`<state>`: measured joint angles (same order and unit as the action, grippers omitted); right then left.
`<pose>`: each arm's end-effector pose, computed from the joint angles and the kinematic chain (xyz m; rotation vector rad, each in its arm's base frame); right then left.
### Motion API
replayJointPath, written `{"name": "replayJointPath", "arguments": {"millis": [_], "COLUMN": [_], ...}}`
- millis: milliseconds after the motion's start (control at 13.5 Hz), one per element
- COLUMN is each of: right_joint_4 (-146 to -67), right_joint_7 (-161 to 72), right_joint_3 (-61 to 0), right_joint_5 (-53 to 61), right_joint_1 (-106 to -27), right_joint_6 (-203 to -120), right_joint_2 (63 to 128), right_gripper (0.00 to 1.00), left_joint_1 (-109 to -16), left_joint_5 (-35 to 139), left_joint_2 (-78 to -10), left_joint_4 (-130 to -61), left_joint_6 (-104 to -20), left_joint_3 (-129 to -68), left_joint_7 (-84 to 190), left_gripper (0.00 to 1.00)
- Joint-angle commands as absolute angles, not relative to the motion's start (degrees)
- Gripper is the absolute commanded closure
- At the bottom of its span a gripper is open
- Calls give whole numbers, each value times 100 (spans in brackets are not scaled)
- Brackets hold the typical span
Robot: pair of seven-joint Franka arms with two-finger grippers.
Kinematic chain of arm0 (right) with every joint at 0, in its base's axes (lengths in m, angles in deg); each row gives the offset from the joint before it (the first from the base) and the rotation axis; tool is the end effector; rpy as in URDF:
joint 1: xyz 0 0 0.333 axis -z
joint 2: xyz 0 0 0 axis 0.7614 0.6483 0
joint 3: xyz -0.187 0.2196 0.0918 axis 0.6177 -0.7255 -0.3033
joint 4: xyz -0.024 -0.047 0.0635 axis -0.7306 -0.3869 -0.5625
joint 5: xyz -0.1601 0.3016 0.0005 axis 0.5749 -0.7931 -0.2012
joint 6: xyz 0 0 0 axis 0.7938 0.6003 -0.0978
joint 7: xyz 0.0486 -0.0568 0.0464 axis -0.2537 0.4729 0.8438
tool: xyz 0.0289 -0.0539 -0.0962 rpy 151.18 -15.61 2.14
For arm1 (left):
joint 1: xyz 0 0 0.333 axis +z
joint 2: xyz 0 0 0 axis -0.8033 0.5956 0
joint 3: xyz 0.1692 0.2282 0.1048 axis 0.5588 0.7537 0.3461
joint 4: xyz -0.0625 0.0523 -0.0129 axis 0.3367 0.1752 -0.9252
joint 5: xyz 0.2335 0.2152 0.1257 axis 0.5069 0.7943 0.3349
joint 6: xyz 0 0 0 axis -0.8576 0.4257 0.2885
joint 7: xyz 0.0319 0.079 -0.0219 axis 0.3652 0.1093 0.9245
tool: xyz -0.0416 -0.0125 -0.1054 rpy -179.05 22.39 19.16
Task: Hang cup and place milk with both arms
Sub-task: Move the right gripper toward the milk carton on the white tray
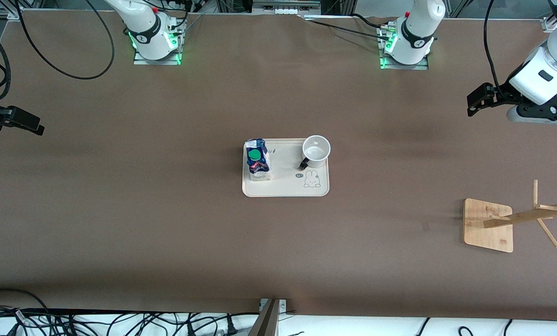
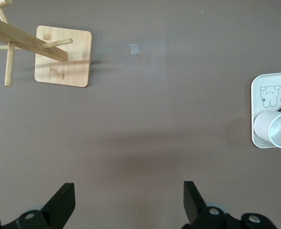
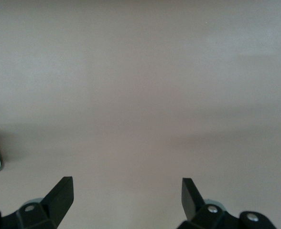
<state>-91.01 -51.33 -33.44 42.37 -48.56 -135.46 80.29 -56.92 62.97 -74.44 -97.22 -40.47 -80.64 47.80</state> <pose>0.5389 -0.0369 0.5776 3.1034 -0.1539 -0.0652 0.4803 -0.0279 0.5708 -3.1092 0.0790 0.0375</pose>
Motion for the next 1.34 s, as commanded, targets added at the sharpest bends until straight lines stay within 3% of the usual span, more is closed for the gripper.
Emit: {"name": "replayJointPath", "arguments": {"millis": [0,816,1262], "right_joint_4": [-8997,-9014,-9005], "right_joint_7": [-5098,-5063,-5054], "right_joint_3": [-3346,-3346,-3407], "right_joint_5": [4139,3779,3770], "right_joint_1": [-4862,-4949,-5634], "right_joint_6": [-13447,-13438,-13622], "right_joint_2": [8061,8280,8991], "right_gripper": [0,0,0], "left_joint_1": [-5714,-5714,-5705], "left_joint_5": [6371,6371,6371], "left_joint_2": [-7336,-7327,-7318], "left_joint_4": [-9496,-9470,-9461], "left_joint_6": [-3899,-3864,-3855], "left_joint_3": [-8088,-8088,-8114], "left_joint_7": [4845,4836,4836], "left_gripper": [0,0,0]}}
